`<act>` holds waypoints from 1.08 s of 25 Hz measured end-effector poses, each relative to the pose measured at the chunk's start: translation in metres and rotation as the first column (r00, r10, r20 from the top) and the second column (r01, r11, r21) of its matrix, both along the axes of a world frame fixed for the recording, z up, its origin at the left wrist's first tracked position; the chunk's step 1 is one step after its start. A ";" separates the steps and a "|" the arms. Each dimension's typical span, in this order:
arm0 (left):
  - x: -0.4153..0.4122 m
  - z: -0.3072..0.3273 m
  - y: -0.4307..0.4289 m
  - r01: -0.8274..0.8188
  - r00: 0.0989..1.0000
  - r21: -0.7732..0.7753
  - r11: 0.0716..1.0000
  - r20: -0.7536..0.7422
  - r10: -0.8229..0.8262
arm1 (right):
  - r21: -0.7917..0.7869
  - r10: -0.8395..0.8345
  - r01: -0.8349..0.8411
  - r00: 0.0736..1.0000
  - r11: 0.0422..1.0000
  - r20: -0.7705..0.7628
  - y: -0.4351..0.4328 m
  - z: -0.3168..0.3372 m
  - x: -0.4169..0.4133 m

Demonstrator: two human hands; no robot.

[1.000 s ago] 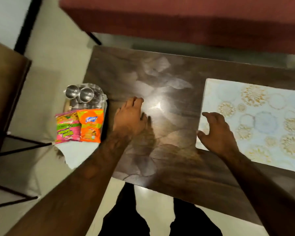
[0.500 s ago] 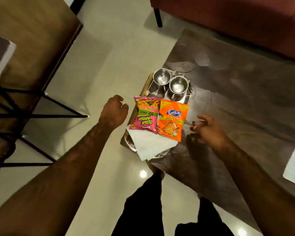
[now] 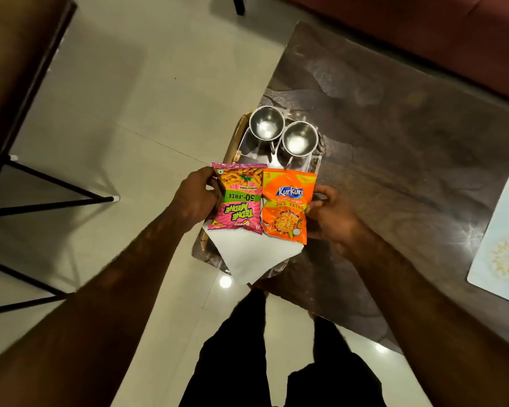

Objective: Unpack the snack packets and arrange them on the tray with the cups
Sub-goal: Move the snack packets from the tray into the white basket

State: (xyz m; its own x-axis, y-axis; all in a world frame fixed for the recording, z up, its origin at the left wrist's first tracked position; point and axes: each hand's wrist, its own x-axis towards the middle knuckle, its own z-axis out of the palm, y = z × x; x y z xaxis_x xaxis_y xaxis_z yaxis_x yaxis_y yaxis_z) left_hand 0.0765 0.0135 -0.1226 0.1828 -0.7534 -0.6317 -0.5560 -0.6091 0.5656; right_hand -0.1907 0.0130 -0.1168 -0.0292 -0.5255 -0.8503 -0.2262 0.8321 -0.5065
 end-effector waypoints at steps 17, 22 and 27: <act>-0.139 0.007 0.004 0.206 0.978 -0.097 0.974 0.001 -0.207 | 0.010 -0.150 0.153 0.980 0.988 -0.132 0.038 0.012 -0.137; -0.183 -0.015 0.019 0.307 0.950 -0.040 0.951 0.067 -0.304 | 0.063 -0.149 0.162 0.973 0.985 -0.176 0.054 -0.002 -0.173; -0.192 -0.027 0.021 0.375 0.910 -0.030 0.926 0.203 -0.362 | 0.068 -0.186 0.199 0.969 0.978 -0.161 0.050 -0.020 -0.170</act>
